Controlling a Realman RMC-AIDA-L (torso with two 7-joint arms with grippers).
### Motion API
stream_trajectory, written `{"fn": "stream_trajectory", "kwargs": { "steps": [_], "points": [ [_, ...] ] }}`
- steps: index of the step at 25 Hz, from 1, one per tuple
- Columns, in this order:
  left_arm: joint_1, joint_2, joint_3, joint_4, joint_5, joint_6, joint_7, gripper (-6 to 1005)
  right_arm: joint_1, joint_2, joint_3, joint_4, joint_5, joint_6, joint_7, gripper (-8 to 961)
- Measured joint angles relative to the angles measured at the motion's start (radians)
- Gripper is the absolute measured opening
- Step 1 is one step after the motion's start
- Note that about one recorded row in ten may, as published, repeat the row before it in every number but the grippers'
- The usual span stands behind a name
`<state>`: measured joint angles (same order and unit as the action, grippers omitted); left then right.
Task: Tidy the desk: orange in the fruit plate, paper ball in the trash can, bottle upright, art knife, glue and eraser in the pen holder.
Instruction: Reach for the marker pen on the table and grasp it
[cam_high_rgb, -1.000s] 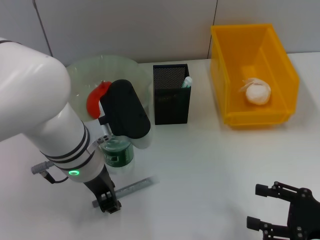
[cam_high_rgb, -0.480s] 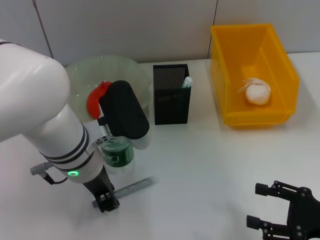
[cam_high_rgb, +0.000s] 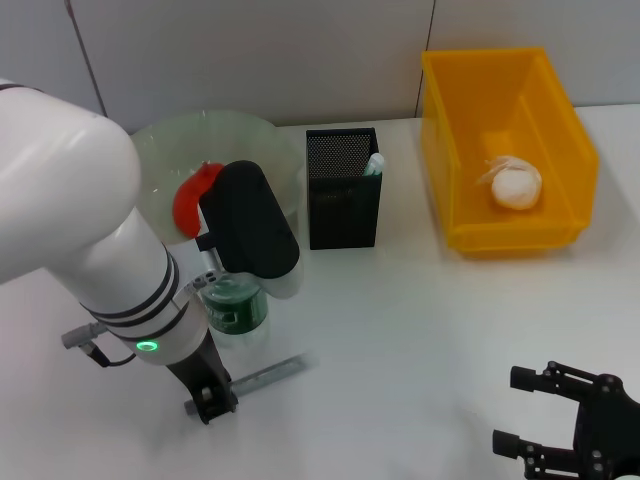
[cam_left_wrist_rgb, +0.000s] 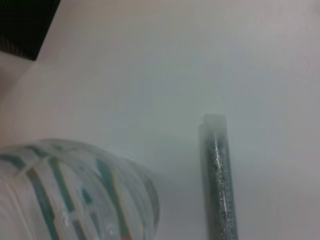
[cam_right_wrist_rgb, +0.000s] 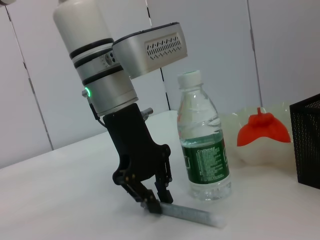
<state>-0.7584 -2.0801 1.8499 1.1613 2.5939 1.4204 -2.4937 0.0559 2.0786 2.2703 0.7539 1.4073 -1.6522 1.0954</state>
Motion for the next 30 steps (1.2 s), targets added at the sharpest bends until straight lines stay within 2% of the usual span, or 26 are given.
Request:
{"fn": "stream_trajectory", "kwargs": {
  "steps": [4, 9, 12, 15, 16, 17, 22, 27, 30],
  "points": [
    [-0.005, 0.0, -0.008, 0.0, -0.003, 0.003, 0.006, 290, 0.001, 0.0, 0.0, -0.001, -0.001, 0.0, 0.002, 797],
    [-0.004, 0.0, -0.009, 0.002, -0.006, 0.004, 0.011, 157, 0.003, 0.0, 0.002, -0.001, -0.001, 0.0, 0.01, 796],
    [0.004, 0.0, -0.01, 0.027, -0.009, 0.011, 0.008, 157, 0.007, 0.0, 0.038, -0.001, 0.0, -0.014, 0.014, 796],
    [0.016, 0.0, -0.014, 0.06, -0.015, 0.021, 0.007, 157, 0.01, 0.001, 0.12, -0.001, 0.006, -0.048, 0.017, 796],
    [0.034, 0.0, -0.029, 0.109, -0.037, 0.035, 0.009, 157, 0.016, 0.002, 0.205, -0.011, 0.009, -0.091, 0.021, 796],
    [0.041, 0.001, -0.038, 0.126, -0.048, 0.04, 0.011, 157, 0.016, 0.002, 0.205, -0.011, 0.009, -0.091, 0.021, 796],
    [0.082, 0.005, -0.085, 0.207, -0.099, 0.062, 0.027, 156, 0.049, -0.006, 0.433, -0.09, 0.011, -0.217, 0.017, 796],
    [0.106, 0.005, -0.102, 0.245, -0.119, 0.059, 0.03, 156, 0.062, -0.006, 0.537, -0.107, 0.012, -0.277, 0.014, 796],
    [0.14, 0.006, -0.126, 0.307, -0.171, 0.053, 0.047, 156, 0.071, -0.007, 0.584, -0.144, 0.03, -0.327, 0.014, 796]
  ]
}}
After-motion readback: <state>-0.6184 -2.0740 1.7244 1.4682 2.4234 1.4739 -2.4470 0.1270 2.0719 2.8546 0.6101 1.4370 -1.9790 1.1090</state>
